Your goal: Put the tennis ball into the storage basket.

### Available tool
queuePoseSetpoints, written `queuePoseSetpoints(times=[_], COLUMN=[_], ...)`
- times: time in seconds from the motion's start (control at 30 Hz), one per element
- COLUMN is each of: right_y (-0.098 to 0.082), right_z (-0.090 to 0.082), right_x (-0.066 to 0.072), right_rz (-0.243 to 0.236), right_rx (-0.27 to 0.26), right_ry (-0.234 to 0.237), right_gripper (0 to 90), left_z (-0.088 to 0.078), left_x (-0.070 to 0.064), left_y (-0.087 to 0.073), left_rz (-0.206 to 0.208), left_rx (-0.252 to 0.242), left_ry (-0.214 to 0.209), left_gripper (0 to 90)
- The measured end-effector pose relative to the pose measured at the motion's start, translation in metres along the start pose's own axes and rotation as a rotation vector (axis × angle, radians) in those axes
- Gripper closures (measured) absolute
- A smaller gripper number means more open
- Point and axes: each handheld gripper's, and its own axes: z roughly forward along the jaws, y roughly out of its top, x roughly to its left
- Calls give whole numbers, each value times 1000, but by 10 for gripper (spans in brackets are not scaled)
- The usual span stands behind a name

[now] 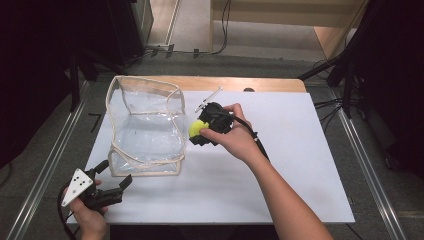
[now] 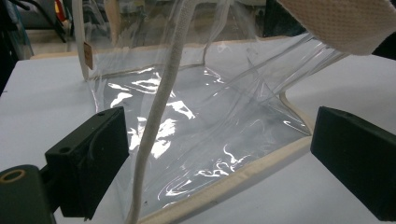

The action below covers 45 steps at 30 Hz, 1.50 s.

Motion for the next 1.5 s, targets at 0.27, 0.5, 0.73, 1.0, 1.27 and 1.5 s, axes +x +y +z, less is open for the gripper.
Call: queuePoseSetpoints(times=[0.27,0.5,0.73,1.0,1.27,1.5], right_y=[6,14,22,28,36,43], right_z=[-6,-12,-24,-39,-51,-52], right_x=[6,14,24,29,38,51], right_rz=[-12,-34,-53,-66,-86,-120], right_rx=[-9,-15,-38,-67,-92,-98], right_ry=[15,19,22,31,45,61], right_gripper=[228,228,228,228,228,228], left_z=[0,0,0,0,0,1], left_x=[0,0,0,0,0,0], left_y=[0,0,0,0,0,0], left_rz=[2,3,3,1,-2,-2], left_rx=[3,3,3,3,2,2], left_ry=[-1,-1,0,1,0,-1], left_gripper=[44,44,44,44,44,44])
